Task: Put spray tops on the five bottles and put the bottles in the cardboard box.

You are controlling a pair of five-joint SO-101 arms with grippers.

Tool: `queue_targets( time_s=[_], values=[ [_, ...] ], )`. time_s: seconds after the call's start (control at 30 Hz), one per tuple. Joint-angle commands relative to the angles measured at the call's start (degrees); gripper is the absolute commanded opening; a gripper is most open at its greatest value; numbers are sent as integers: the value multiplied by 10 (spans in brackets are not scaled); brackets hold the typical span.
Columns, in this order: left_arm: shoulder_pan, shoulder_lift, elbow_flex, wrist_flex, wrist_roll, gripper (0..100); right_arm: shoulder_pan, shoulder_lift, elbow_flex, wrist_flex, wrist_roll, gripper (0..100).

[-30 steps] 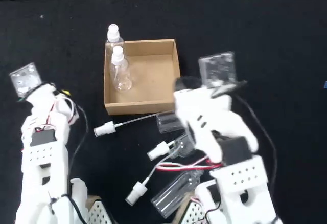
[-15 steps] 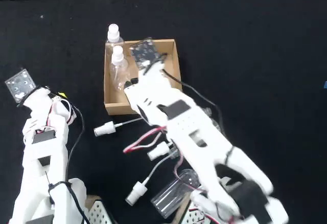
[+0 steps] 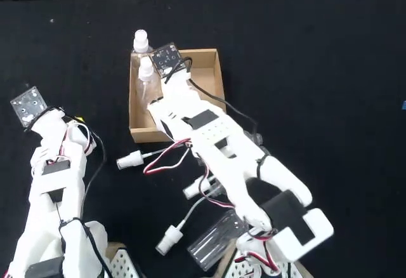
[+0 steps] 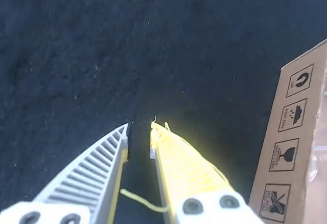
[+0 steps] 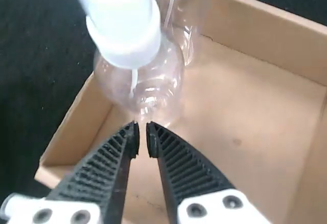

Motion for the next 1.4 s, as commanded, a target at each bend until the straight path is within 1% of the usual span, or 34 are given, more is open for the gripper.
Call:
queue_targets(
  time_s=[0.0, 0.17, 0.33, 0.57, 0.7, 0.97, 1.03, 1.1, 1.17, 1.23, 1.3, 1.37],
  values=[
    [8, 1, -27, -11, -4, 62, -9, 5, -22, -60, -2, 11],
    [8, 1, -27, -11, -4, 62, -10, 21, 3, -135, 0, 11],
    [8, 1, -27, -11, -4, 62, -10, 31, 6, -142, 0, 11],
    [8, 1, -27, -11, -4, 62, -11, 2, 6, -96, -1, 11],
    [8, 1, -27, -11, -4, 62, -9, -44, 6, -40, -1, 11],
    [9, 1, -27, -11, -4, 65, -5, -167, 1, 105, 6, 16],
    [9, 1, -29, -9, -4, 65, 7, -207, -10, 156, 40, 16],
    [9, 1, -29, -8, -5, 66, 23, -243, -38, 232, 75, 16],
    [9, 1, -29, -8, -6, 66, 44, -269, -76, 316, 86, 16],
    [10, 2, -29, -8, -24, 66, 73, -284, -118, 406, 100, 18],
    [21, 2, -29, -7, -39, 66, 105, -284, -163, 510, 146, 57],
    [38, 2, -28, -7, -54, 66, 141, -278, -200, 613, 209, 120]
  ],
)
